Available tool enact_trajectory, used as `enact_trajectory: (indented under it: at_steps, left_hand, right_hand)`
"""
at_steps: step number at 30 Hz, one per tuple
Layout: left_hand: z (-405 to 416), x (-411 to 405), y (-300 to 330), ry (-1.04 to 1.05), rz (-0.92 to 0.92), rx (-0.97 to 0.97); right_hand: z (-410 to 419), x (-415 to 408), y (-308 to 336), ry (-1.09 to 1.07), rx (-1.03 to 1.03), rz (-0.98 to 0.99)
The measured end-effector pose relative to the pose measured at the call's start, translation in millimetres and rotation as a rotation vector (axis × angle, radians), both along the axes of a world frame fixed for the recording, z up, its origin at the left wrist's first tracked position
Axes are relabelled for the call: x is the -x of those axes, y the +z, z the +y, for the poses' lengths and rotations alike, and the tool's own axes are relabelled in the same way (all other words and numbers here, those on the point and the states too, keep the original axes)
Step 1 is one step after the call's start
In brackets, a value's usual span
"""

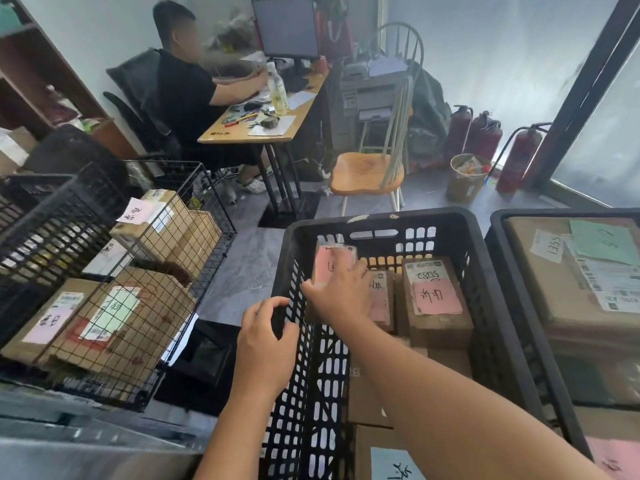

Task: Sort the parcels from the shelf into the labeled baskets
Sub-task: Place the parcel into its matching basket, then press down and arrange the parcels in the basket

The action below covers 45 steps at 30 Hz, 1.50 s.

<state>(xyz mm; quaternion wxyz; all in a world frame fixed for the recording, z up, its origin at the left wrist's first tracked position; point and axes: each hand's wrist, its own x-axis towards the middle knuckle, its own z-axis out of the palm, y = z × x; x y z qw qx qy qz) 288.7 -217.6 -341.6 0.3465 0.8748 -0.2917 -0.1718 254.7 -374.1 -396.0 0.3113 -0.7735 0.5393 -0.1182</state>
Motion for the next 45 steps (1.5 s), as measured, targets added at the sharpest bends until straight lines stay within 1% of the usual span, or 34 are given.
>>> enact_trajectory:
  at_steps: [8, 10, 13, 17, 21, 24, 27, 30, 35, 40, 45]
  left_hand:
    - [1, 0, -5, -0.003, -0.007, -0.003]
    - [2, -1, -7, -0.004, -0.007, -0.005]
    - [3, -1, -9, -0.005, -0.014, 0.007]
    - [2, -1, -12, -0.003, -0.028, 0.0]
    - [1, 1, -10, -0.053, -0.098, -0.054]
    - [-1, 1, -7, -0.124, -0.214, -0.197]
    - [-6, 1, 3, -0.15, -0.288, -0.271]
    - [-12, 6, 19, -0.178, -0.351, -0.235]
    - [-27, 34, 47, -0.264, -0.389, -0.143]
    - [-30, 83, 67, -0.351, -0.435, -0.1]
    - [-23, 119, 88, -0.312, -0.455, -0.104]
  right_hand:
    - [4, -12, -35, 0.083, 0.098, 0.21]
    - [6, -8, -47, 0.157, 0.147, 0.281]
    - [11, 9, -69, 0.295, 0.273, 0.37]
    - [12, 12, -79, 0.317, 0.345, 0.403]
    - [9, 14, -73, 0.325, 0.312, 0.397]
    - [8, 25, -52, 0.299, 0.233, 0.331]
    - [6, 53, -16, 0.304, 0.249, 0.273]
    - [5, 97, 25, 0.284, 0.298, 0.2]
    - [8, 164, 86, 0.2, 0.382, 0.164]
    - [11, 215, 133, 0.339, 0.446, 0.204]
    - [10, 242, 163, 0.435, 0.5, 0.209]
